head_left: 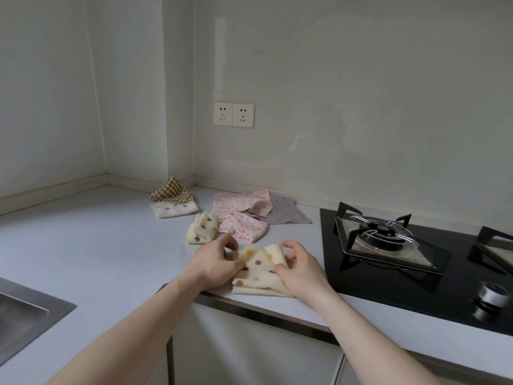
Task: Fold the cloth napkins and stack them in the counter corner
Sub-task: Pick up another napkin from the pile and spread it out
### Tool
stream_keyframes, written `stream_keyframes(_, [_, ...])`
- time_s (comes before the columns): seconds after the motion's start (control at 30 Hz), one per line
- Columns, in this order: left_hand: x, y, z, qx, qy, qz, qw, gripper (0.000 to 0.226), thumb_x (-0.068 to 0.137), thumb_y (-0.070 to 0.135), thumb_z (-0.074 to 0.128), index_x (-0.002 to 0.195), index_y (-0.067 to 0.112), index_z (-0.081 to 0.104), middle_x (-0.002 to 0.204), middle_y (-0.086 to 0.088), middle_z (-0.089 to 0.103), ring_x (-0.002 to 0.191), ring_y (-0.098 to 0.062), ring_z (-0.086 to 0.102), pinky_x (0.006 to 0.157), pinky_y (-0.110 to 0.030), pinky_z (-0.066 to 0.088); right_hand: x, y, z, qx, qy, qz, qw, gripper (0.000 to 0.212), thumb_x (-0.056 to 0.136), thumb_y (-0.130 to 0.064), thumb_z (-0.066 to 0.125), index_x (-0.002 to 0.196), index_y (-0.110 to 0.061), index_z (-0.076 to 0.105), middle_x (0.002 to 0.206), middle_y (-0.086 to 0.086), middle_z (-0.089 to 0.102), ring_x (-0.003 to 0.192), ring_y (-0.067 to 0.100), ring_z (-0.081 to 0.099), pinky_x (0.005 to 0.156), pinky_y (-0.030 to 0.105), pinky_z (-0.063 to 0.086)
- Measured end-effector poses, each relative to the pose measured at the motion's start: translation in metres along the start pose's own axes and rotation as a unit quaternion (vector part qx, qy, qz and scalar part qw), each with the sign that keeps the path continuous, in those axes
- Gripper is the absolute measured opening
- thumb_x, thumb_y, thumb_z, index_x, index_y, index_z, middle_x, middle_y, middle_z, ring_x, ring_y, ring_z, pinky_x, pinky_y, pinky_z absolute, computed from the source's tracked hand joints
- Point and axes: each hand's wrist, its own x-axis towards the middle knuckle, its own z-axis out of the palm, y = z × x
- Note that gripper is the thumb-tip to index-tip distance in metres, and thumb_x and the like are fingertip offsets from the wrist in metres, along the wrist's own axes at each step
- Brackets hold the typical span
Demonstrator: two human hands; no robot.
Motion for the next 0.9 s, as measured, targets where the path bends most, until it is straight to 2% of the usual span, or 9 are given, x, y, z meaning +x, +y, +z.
stream_keyframes(0.1, [-0.001,0.001,-0.001,-0.041,-0.026,0.008,0.999,0.054,0.067,0.057,0.067,0.117,0.039,0.057,0.114,0.02,0.064,0.098,-0.004,0.06,0.088,-0.031,0.048,0.001,0.006,0.0,0.1,0.004,-0.028,0.995,0.052,0.092,-0.026,0.068,0.14,-0.037,0.051,0.104,-0.01,0.058,0.076,0.008,0.061,0.075,0.036,0.061])
stream_keyframes(0.17, [0.0,0.005,-0.002,-0.043,-0.037,0.006,0.998,0.058,0.068,0.061,0.063,0.121,0.038,0.061,0.115,0.02,0.065,0.102,-0.006,0.061,0.086,-0.029,0.046,-0.001,0.006,-0.003,0.156,0.0,-0.042,0.987,0.048,0.095,-0.017,0.068,0.139,-0.033,0.055,0.106,-0.006,0.057,0.066,0.002,0.06,0.059,0.022,0.056])
stream_keyframes(0.23, [0.002,0.007,-0.002,-0.038,-0.041,-0.006,0.998,0.049,0.069,0.062,0.062,0.108,0.034,0.069,0.105,0.017,0.069,0.098,-0.009,0.063,0.081,-0.029,0.046,-0.004,0.005,-0.006,0.169,-0.005,-0.058,0.984,0.042,0.096,-0.014,0.068,0.133,-0.03,0.06,0.102,-0.003,0.058,0.054,-0.005,0.056,0.053,0.013,0.048])
stream_keyframes(0.3, [0.003,0.006,-0.002,-0.055,-0.033,-0.015,0.998,0.036,0.068,0.059,0.065,0.089,0.031,0.072,0.089,0.014,0.071,0.087,-0.009,0.064,0.074,-0.029,0.046,-0.004,0.007,-0.007,0.172,-0.011,-0.06,0.983,0.032,0.096,-0.014,0.068,0.124,-0.029,0.066,0.083,-0.01,0.057,0.045,-0.003,0.052,0.05,0.013,0.043])
stream_keyframes(0.37, [0.001,0.005,-0.002,-0.084,-0.022,-0.002,0.996,0.023,0.072,0.046,0.071,0.075,0.024,0.065,0.072,0.013,0.066,0.072,-0.008,0.06,0.066,-0.029,0.043,-0.003,0.009,-0.006,0.17,-0.013,-0.05,0.984,0.021,0.095,-0.015,0.068,0.113,-0.027,0.071,0.07,-0.016,0.05,0.042,-0.001,0.051,0.05,0.014,0.041])
stream_keyframes(0.47, [-0.003,0.004,-0.002,-0.13,-0.007,0.028,0.991,0.024,0.082,0.021,0.073,0.07,0.021,0.052,0.061,0.013,0.051,0.06,-0.005,0.047,0.06,-0.024,0.038,0.002,0.009,-0.005,0.175,-0.017,-0.037,0.984,0.014,0.093,-0.015,0.068,0.096,-0.027,0.072,0.075,-0.01,0.057,0.044,0.0,0.055,0.054,0.018,0.043])
stream_keyframes(0.63, [-0.004,0.004,-0.001,-0.192,0.037,0.049,0.979,0.014,0.083,0.004,0.065,0.091,0.015,0.061,0.08,0.005,0.066,0.063,-0.002,0.054,0.063,-0.013,0.045,0.008,0.011,-0.001,0.192,-0.014,-0.021,0.981,0.02,0.089,-0.01,0.064,0.094,-0.028,0.072,0.101,-0.01,0.07,0.058,0.008,0.069,0.072,0.038,0.058])
stream_keyframes(0.77, [-0.006,0.006,-0.005,-0.155,0.02,0.06,0.986,0.036,0.085,0.006,0.067,0.113,0.028,0.065,0.101,0.006,0.067,0.068,0.002,0.057,0.067,-0.008,0.045,0.01,0.015,0.002,0.202,0.007,-0.015,0.979,0.025,0.09,-0.001,0.062,0.095,-0.025,0.071,0.108,-0.008,0.07,0.048,0.003,0.058,0.053,0.023,0.05])
stream_keyframes(0.9, [-0.004,0.003,-0.002,-0.086,-0.035,0.052,0.994,0.043,0.082,0.023,0.068,0.121,0.04,0.066,0.106,0.016,0.063,0.085,-0.004,0.06,0.077,-0.017,0.046,0.007,0.014,0.002,0.217,0.006,-0.033,0.976,0.033,0.091,0.006,0.059,0.096,-0.025,0.07,0.109,-0.009,0.069,0.048,0.005,0.05,0.052,0.021,0.05])
